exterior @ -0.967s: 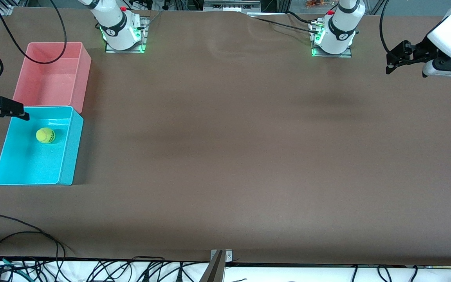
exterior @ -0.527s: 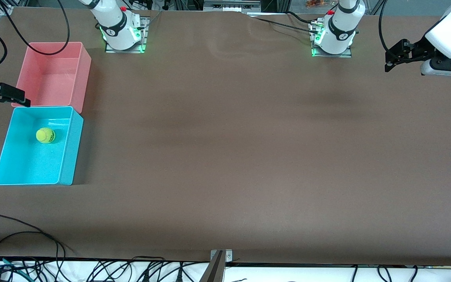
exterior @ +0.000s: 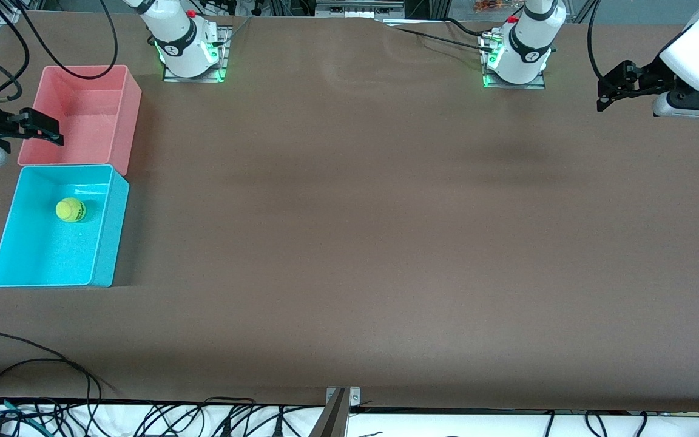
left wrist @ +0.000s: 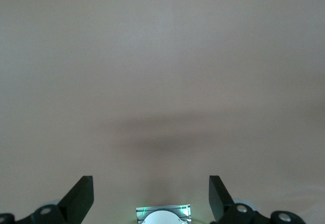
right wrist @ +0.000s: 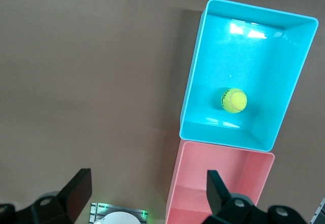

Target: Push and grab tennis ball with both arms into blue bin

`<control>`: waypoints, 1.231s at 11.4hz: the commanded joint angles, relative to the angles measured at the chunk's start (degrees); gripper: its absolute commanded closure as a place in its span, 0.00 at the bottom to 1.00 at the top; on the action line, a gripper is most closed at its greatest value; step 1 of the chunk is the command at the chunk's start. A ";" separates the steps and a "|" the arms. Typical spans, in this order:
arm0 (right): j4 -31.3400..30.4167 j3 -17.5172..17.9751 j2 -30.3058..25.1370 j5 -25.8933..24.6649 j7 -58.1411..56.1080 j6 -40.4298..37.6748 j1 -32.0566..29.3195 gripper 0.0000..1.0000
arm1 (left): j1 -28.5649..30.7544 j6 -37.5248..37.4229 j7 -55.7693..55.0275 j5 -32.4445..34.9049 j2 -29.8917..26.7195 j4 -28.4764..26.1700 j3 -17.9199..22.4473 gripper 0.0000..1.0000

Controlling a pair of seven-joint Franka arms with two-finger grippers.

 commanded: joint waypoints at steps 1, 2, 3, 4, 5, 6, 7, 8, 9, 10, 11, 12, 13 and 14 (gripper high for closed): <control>-2.24 1.59 -3.32 0.07 2.88 -1.30 -1.44 0.00 | -0.08 -1.43 -0.64 0.80 0.45 1.60 -0.16 0.00; -2.50 1.50 -3.41 3.21 4.38 -0.70 -1.87 0.00 | -0.08 -1.51 -0.64 0.89 0.45 1.60 -0.16 0.00; -2.50 1.50 -3.41 4.29 5.18 0.09 -2.05 0.00 | -0.08 -1.69 -0.64 0.89 0.45 1.60 -0.16 0.00; -2.42 1.68 -3.50 4.47 8.14 0.79 -2.05 0.00 | -0.08 -1.78 -0.64 0.80 0.45 1.60 -0.25 0.00; -2.50 1.68 -3.93 4.48 9.56 1.06 -2.05 0.00 | -0.08 -1.78 -0.64 0.80 0.45 1.60 -0.25 0.00; -2.59 1.76 -3.94 4.39 9.58 2.37 -2.05 0.00 | -0.08 -1.78 -0.64 0.80 0.45 1.60 -0.25 0.00; -2.85 1.68 -3.94 4.39 9.66 4.21 -2.05 0.00 | -0.08 -1.95 -0.64 0.80 0.36 1.60 -0.25 0.00; -3.20 1.68 -4.02 4.47 9.67 5.62 -2.05 0.00 | -0.08 -1.96 -0.64 0.80 0.45 1.60 -0.25 0.00; -3.12 1.68 -4.02 4.48 9.84 5.81 -2.05 0.00 | -0.08 -1.96 -0.64 0.80 0.45 1.60 -0.34 0.00; -3.12 1.68 -4.02 4.48 10.97 5.72 -2.05 0.00 | -0.08 -1.96 -0.64 0.80 0.45 1.60 -0.34 0.00; -3.12 1.68 -4.28 4.30 13.25 5.38 -2.05 0.00 | -0.08 -1.96 -0.64 0.80 0.36 1.60 -0.34 0.00; -3.12 1.68 -4.20 4.04 14.31 5.20 -2.05 0.00 | -0.08 -2.04 -0.64 0.80 0.36 1.60 -0.34 0.00; -3.12 1.76 -4.20 3.95 13.98 5.20 -2.05 0.00 | -0.16 -2.13 -0.64 0.80 0.36 1.60 -0.43 0.00; -3.12 1.85 -4.20 3.86 13.89 5.46 -2.05 0.00 | -0.16 -2.48 -0.64 0.80 0.36 1.60 -0.43 0.00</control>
